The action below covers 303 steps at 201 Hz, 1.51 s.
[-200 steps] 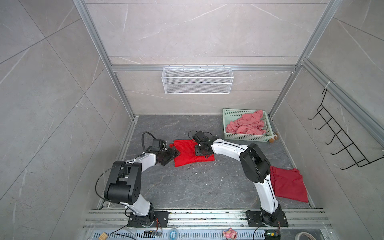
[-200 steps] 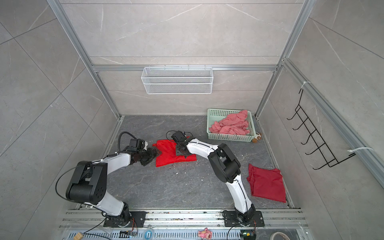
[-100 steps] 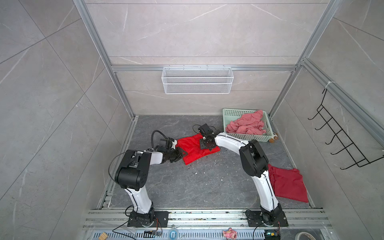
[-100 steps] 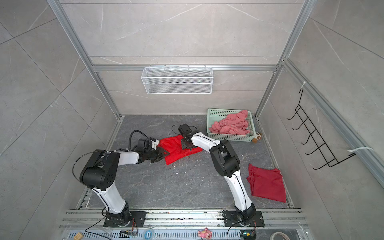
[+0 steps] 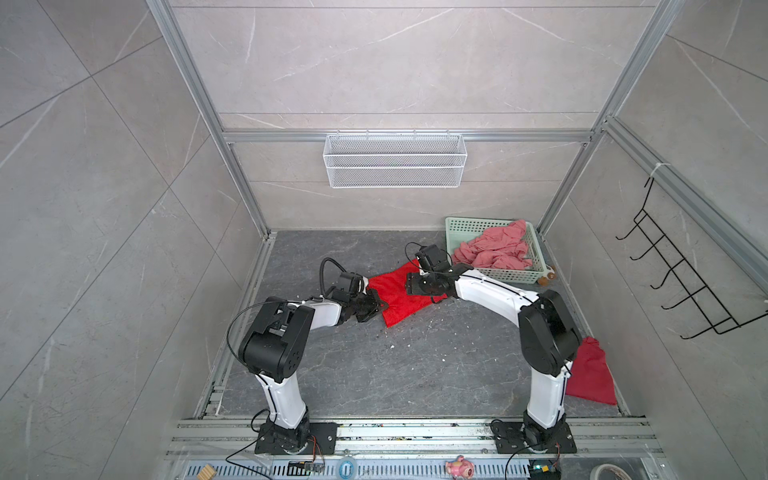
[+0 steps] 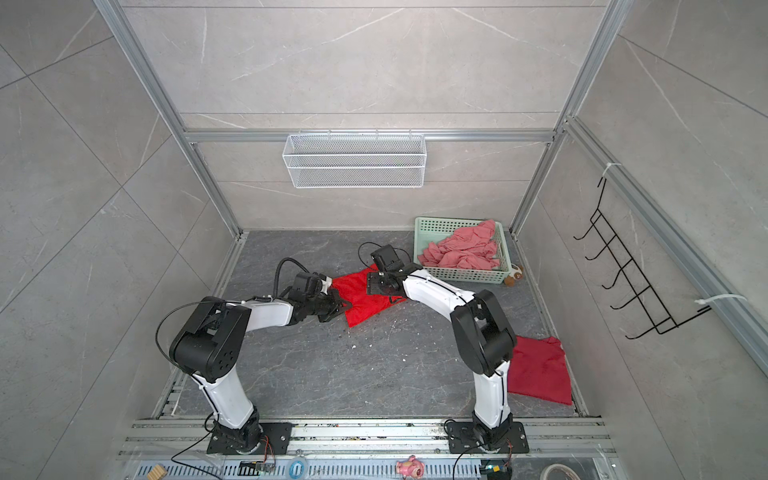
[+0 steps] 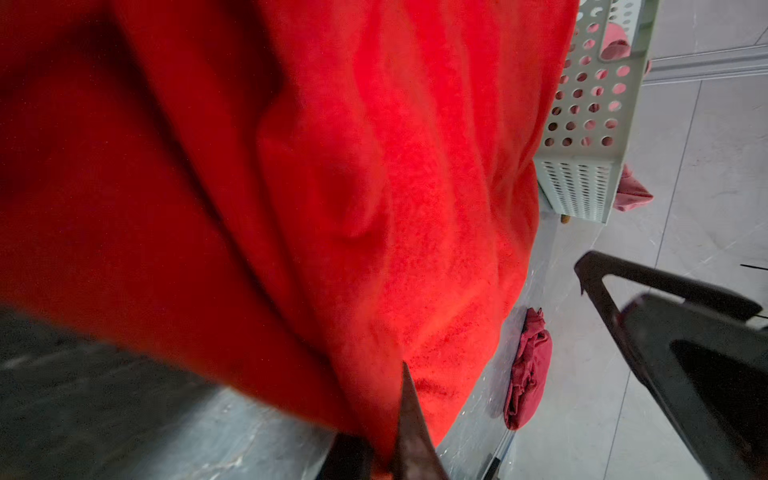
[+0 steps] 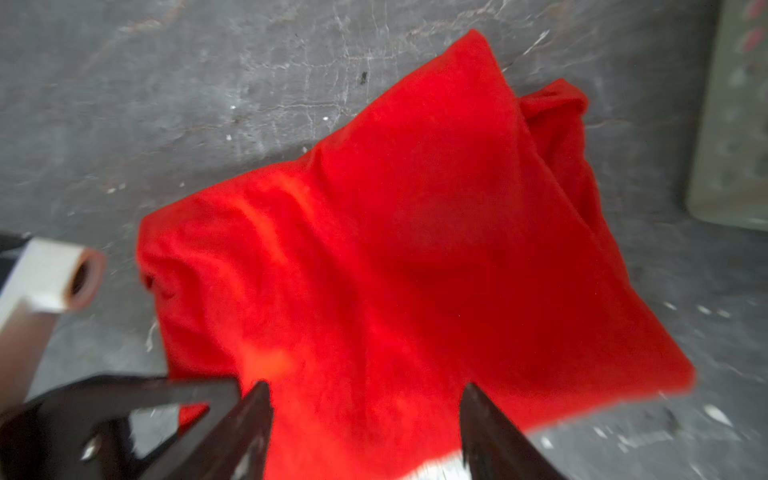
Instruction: Fold and stack the t-shirts
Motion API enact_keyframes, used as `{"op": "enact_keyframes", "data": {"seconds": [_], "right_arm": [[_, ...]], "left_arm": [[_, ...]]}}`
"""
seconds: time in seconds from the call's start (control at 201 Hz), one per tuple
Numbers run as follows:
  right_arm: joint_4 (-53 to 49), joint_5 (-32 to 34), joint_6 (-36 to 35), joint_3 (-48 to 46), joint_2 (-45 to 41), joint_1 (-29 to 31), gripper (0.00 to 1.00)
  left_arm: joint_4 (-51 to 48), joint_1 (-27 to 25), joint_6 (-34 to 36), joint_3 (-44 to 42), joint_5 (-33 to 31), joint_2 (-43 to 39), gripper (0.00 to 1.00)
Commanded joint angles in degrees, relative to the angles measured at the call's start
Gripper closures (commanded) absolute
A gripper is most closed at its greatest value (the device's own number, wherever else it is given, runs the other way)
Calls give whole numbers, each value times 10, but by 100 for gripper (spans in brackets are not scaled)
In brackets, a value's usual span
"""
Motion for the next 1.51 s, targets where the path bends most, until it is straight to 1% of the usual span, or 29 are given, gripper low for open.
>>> {"op": "enact_keyframes", "data": {"seconds": [0.0, 0.09, 0.174, 0.304, 0.503, 0.567, 0.682, 0.896, 1.224, 1.503], "right_arm": [[58, -27, 115, -89, -89, -5, 1], [138, -50, 195, -177, -149, -5, 1], [200, -69, 254, -237, -177, -5, 0], [305, -96, 340, -303, -181, -5, 0], [435, -101, 421, -362, -150, -1, 1], [464, -101, 435, -368, -137, -1, 0], [485, -96, 447, -371, -121, 3, 0], [576, -76, 486, -391, -89, 9, 1], [745, -59, 547, -407, -3, 13, 0], [751, -40, 564, -405, 36, 18, 1]], "left_arm": [[-24, -10, -42, 43, -19, -43, 100], [-37, -11, -55, 65, -15, -43, 100], [-37, -11, -69, 73, -9, -43, 100], [-33, -12, -80, 80, -7, -53, 100], [-48, -12, -83, 90, -8, -72, 100], [-48, -12, -84, 92, -8, -73, 100], [-50, -13, -86, 92, -8, -74, 100], [-57, -16, -86, 99, -6, -72, 100], [-65, -20, -90, 90, -16, -83, 100], [-71, -20, -92, 92, -15, -92, 100]]}}
